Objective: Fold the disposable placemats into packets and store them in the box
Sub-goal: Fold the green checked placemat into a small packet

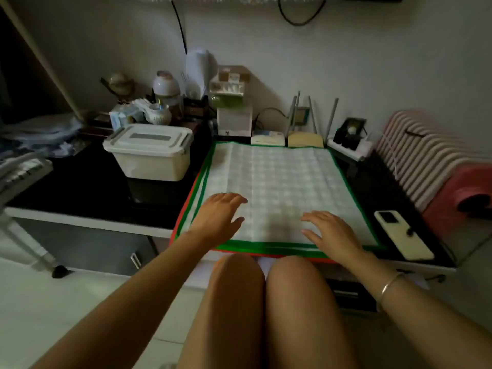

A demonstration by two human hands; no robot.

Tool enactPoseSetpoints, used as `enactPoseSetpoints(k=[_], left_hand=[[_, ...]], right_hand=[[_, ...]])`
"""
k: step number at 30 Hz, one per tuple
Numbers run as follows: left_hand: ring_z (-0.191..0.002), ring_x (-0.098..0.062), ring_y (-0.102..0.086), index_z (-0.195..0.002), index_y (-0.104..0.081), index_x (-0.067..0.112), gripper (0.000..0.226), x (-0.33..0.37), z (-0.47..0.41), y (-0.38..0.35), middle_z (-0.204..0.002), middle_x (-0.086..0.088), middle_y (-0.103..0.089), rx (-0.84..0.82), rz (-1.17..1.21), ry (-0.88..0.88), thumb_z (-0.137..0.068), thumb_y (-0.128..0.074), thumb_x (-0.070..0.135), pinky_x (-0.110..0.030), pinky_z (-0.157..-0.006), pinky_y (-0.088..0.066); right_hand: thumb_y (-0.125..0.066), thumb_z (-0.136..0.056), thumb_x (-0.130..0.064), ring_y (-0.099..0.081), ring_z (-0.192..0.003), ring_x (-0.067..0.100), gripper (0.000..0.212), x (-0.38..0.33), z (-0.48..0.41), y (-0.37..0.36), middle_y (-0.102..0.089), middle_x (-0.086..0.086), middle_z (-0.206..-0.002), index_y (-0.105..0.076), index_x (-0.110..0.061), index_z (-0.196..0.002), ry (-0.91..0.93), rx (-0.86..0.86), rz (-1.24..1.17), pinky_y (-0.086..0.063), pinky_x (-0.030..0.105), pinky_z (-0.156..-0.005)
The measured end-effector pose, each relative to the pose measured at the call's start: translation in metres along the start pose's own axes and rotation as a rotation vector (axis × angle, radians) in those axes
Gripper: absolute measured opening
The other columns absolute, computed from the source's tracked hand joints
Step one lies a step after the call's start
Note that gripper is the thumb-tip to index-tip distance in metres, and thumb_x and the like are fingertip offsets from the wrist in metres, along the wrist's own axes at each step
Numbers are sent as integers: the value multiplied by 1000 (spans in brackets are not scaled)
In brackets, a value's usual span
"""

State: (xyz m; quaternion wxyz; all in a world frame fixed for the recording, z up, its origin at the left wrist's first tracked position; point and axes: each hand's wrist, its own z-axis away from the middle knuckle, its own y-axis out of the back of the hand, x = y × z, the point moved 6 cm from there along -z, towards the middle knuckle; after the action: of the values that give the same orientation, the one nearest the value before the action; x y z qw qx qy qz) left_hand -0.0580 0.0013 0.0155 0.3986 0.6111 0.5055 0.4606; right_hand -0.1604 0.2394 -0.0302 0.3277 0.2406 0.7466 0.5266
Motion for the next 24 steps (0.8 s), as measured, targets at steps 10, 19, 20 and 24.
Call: enactPoseSetpoints(k=[10, 19, 20, 24], left_hand=[[-146, -21, -22, -149, -34, 32, 84, -40, -9, -108, -161, 4, -22, -428, 110, 117, -78, -74, 54, -37, -114, -29], [-123, -23, -53, -125, -63, 33, 52, -41, -10, -102, -140, 3, -54, -217, 204, 103, -84, -47, 60, -36, -94, -46], [-121, -24, -55, -122, -66, 33, 53, -40, -9, -102, -136, 2, -57, -200, 200, 81, -85, -39, 60, -36, -91, -47], [-98, -27, -66, -103, -74, 19, 51, -31, -6, -92, -110, -4, -70, -96, 117, -36, -93, -33, 46, -36, -76, -52]], right_hand=[[-68, -74, -61, -34, -138, 15, 71, 28, -18, -63, -41, -4, -148, -53, -27, -135, 60, -321, -44, -26, 28, -111], [-43, -87, -48, -70, -95, 16, 43, 21, -8, -51, -72, -1, -106, -72, -20, -100, 307, 14, 161, -58, 32, -60], [-42, -86, -54, -68, -99, 15, 48, 23, -7, -52, -70, -3, -112, -70, -21, -106, 286, -19, 154, -59, 32, -64], [-47, -84, -56, -65, -106, 15, 48, 25, -1, -50, -68, -4, -118, -68, -22, -111, 245, -27, 137, -57, 31, -77]])
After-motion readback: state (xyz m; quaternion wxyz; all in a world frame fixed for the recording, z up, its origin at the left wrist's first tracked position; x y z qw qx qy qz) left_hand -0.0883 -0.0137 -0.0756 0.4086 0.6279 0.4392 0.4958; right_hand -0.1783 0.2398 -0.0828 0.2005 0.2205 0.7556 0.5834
